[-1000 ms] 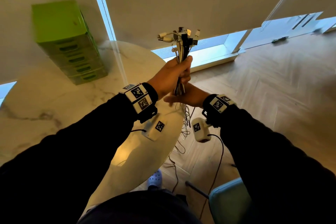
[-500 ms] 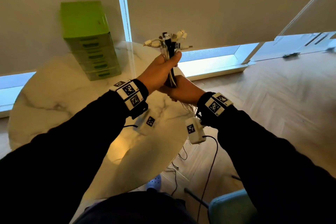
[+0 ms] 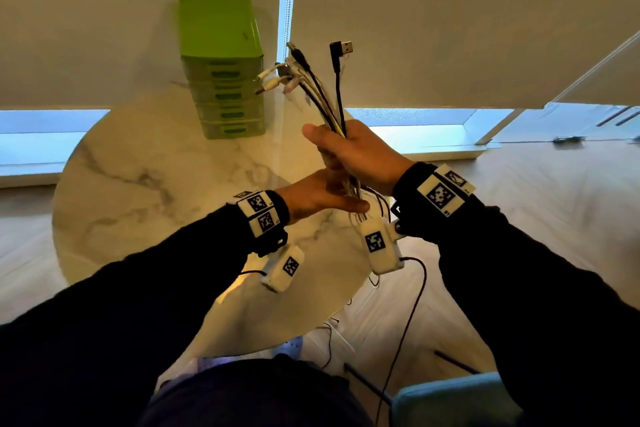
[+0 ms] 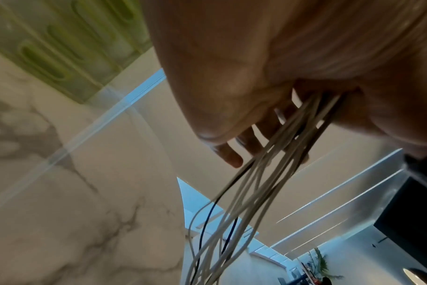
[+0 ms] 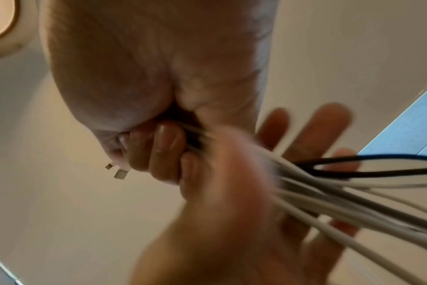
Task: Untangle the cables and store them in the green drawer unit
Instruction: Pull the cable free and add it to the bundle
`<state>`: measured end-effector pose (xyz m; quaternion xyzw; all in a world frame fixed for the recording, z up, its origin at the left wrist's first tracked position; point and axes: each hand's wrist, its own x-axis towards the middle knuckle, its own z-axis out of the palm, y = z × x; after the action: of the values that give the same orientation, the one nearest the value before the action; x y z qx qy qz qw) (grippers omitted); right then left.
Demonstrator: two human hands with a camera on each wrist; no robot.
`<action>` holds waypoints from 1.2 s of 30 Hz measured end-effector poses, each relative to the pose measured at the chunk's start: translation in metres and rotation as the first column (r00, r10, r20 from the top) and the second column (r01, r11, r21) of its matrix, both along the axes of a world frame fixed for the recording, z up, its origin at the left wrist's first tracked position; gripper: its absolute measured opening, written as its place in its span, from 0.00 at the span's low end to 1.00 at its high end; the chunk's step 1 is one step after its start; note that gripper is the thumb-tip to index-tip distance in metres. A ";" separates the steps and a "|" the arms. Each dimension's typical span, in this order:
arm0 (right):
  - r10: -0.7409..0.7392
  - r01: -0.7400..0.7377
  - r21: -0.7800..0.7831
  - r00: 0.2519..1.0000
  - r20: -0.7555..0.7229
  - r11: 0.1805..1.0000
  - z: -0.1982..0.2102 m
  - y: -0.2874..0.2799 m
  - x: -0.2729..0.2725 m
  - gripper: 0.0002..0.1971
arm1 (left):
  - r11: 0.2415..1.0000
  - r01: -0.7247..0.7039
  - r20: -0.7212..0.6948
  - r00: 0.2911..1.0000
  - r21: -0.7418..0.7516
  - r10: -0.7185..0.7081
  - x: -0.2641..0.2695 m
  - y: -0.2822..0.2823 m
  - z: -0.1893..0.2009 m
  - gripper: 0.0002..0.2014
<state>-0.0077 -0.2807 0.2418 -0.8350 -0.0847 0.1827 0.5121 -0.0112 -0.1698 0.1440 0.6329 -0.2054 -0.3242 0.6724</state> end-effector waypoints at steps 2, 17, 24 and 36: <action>0.007 -0.006 0.016 1.000 -0.023 1.000 0.008 0.000 -0.004 0.24 | 0.999 -0.023 0.067 0.998 0.026 0.021 -0.003 -0.013 0.003 0.14; -0.583 0.587 -0.092 0.810 0.066 0.804 -0.016 -0.160 -0.033 0.23 | 0.958 0.136 -0.011 0.990 0.253 -0.138 -0.054 -0.199 -0.060 0.14; -0.804 0.819 0.021 0.557 0.209 0.573 0.000 -0.252 -0.028 0.23 | 0.869 0.270 0.203 0.904 0.416 -0.377 -0.036 -0.218 -0.098 0.23; -0.215 0.220 -0.199 0.975 0.050 0.955 -0.016 -0.210 -0.021 0.13 | 0.979 0.100 0.172 0.983 -0.179 -0.069 0.032 -0.183 0.039 0.19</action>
<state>-0.0292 -0.4909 0.2263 -0.8897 0.0197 0.1215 0.4397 0.0203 -0.3528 0.1829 0.5822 -0.3164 -0.2783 0.6953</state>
